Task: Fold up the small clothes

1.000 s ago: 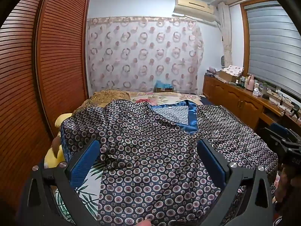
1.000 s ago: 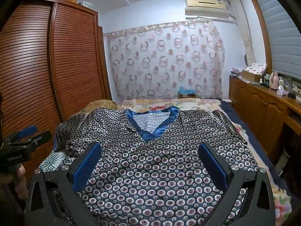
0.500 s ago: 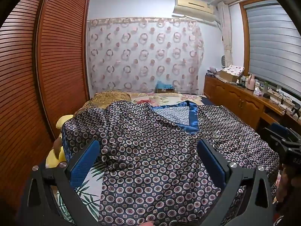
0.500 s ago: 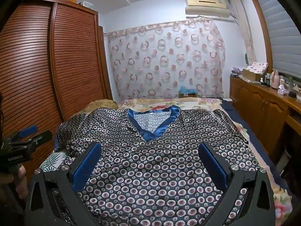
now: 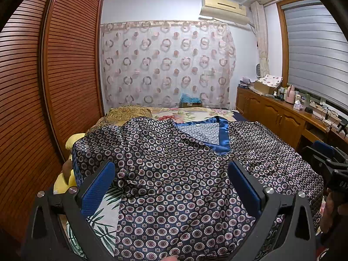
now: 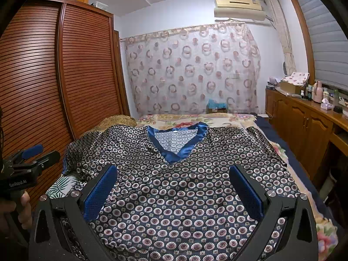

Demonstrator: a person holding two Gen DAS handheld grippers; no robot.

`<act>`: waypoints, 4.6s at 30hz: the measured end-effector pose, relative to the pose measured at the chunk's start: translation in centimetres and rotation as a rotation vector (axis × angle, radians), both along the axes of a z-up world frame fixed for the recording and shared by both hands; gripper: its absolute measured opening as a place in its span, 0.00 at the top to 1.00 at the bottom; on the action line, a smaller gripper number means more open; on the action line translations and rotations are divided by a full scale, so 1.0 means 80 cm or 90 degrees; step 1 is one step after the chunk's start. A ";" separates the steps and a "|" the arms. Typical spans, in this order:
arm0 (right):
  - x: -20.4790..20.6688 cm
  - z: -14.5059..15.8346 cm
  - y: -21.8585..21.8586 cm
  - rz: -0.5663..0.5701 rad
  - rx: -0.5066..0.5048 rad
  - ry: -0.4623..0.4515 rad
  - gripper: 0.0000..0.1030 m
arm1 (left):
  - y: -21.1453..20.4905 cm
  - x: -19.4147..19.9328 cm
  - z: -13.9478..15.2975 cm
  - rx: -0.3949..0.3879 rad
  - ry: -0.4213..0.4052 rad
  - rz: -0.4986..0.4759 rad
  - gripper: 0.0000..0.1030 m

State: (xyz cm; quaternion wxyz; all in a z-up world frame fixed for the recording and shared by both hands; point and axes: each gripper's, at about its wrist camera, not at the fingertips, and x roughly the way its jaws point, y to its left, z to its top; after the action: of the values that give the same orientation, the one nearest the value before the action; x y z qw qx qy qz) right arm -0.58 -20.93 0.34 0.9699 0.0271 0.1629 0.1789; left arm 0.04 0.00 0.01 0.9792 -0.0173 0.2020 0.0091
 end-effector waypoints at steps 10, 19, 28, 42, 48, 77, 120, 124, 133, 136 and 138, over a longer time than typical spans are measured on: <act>0.000 0.000 0.000 0.000 0.000 0.000 0.00 | 0.000 0.000 0.000 0.001 -0.001 0.000 0.00; 0.000 0.000 0.000 0.001 0.001 0.000 0.00 | 0.000 0.000 0.000 0.002 -0.002 0.000 0.00; 0.000 0.000 0.000 0.000 0.001 0.000 0.00 | -0.001 -0.001 0.000 0.003 -0.003 0.000 0.00; 0.000 0.000 0.000 0.000 0.001 0.000 0.00 | 0.004 0.001 0.008 0.004 -0.005 0.000 0.00; 0.000 0.000 0.000 0.000 0.002 0.000 0.00 | 0.004 0.001 0.008 0.005 -0.005 0.000 0.00; 0.047 -0.018 0.044 0.069 -0.019 0.031 0.00 | 0.045 0.026 -0.012 0.006 0.041 0.028 0.00; 0.290 -0.036 0.249 0.291 -0.125 0.164 0.00 | 0.294 0.179 -0.078 -0.099 0.190 0.110 0.22; 0.305 -0.047 0.255 0.298 -0.128 0.179 0.00 | 0.304 0.196 -0.095 -0.138 0.222 0.102 0.36; 0.315 -0.057 0.246 0.296 -0.115 0.194 0.00 | 0.300 0.177 -0.108 -0.170 0.241 0.101 0.51; 0.313 -0.056 0.242 0.299 -0.110 0.194 0.00 | 0.295 0.172 -0.107 -0.169 0.245 0.099 0.72; 0.311 -0.055 0.240 0.300 -0.108 0.191 0.00 | 0.288 0.167 -0.099 -0.143 0.236 0.105 0.82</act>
State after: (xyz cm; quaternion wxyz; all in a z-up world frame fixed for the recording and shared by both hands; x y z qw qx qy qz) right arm 24.33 -1.74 -4.02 0.8655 -0.0667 0.3204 0.3793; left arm 13.39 23.05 -7.91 0.9132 -0.1405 0.3761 0.0694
